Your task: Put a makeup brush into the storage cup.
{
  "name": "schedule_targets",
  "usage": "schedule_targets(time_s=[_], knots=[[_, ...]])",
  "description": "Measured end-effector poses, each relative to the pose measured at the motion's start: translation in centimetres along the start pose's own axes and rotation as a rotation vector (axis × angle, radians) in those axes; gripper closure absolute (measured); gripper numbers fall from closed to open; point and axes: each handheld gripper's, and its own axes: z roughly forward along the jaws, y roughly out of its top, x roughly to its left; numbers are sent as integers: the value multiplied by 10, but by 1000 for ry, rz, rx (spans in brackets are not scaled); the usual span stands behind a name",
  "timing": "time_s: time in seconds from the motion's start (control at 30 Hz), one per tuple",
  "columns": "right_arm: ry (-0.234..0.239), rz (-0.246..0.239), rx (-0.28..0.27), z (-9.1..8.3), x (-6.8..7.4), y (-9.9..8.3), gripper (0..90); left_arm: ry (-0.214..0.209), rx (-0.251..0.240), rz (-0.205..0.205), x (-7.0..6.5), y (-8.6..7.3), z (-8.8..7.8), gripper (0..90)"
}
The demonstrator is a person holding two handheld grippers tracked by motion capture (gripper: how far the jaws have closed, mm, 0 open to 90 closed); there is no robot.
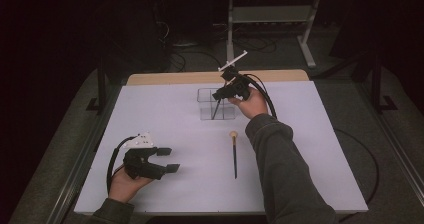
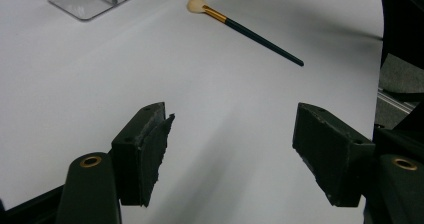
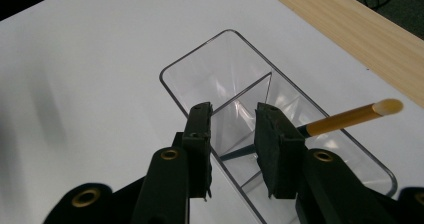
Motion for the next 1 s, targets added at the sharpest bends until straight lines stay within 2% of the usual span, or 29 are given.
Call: schedule_targets(time_s=[0.23, 0.53, 0.73, 0.77, 0.8, 1.0], knots=[[3, 1, -12, -6, 1, -6, 657, -1, 2, -8, 0, -1, 0, 292], [2, -1, -31, -16, 6, -14, 655, -1, 11, 5, 0, -1, 2, 292], [12, 1, -42, -23, 9, -17, 638, -6, 7, -7, 0, -2, 3, 292], [14, -2, -55, -25, 10, -17, 639, -2, 11, 9, 1, -1, 3, 292], [24, 2, -71, -29, 12, -20, 637, -2, 13, 2, 0, -2, 3, 290], [19, 2, -71, -34, 10, -29, 623, -3, 20, 7, 0, -1, 5, 289]])
